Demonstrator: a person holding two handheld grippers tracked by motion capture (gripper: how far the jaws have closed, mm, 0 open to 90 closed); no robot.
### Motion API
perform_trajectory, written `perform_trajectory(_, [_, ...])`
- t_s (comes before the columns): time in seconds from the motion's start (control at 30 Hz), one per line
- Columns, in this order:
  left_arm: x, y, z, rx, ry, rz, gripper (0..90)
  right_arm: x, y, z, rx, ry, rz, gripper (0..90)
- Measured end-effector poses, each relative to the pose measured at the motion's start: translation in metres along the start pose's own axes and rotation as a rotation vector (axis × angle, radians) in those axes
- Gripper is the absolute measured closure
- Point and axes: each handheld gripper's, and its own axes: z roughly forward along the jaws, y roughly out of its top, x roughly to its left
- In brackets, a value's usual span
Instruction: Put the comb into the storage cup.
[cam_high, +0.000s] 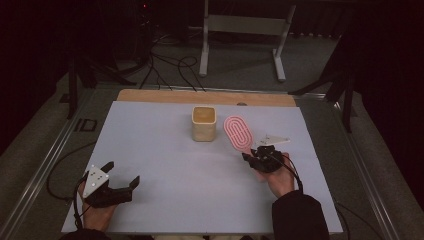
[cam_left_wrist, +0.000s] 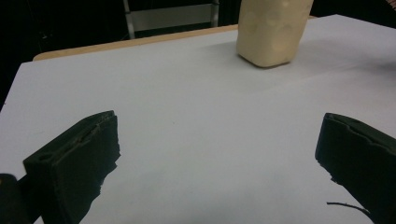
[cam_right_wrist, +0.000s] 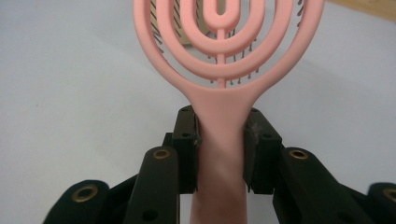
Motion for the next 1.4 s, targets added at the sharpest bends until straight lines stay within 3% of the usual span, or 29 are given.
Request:
perform_trajectory(0.4, [0.001, 0.000, 0.000, 0.002, 0.003, 0.001, 0.5, 0.009, -0.006, -0.011, -0.097, -0.007, 0.000, 69.9])
perform_trajectory(0.9, [-0.004, 0.001, 0.003, 0.015, 0.000, 0.021, 0.4, 0.014, -0.007, -0.014, -0.157, -0.013, -0.017, 69.9])
perform_trajectory(1.1, [-0.005, 0.002, 0.004, 0.015, 0.002, 0.000, 0.4, 0.017, -0.007, -0.014, -0.173, -0.014, -0.019, 69.9])
perform_trajectory(1.23, [-0.004, 0.009, 0.004, -0.005, -0.021, -0.073, 0.4, 0.020, -0.006, -0.016, -0.189, -0.017, -0.016, 69.9])
perform_trajectory(1.4, [-0.006, 0.019, 0.003, -0.013, -0.035, -0.073, 0.4, 0.022, -0.005, -0.017, -0.198, -0.018, -0.020, 69.9])
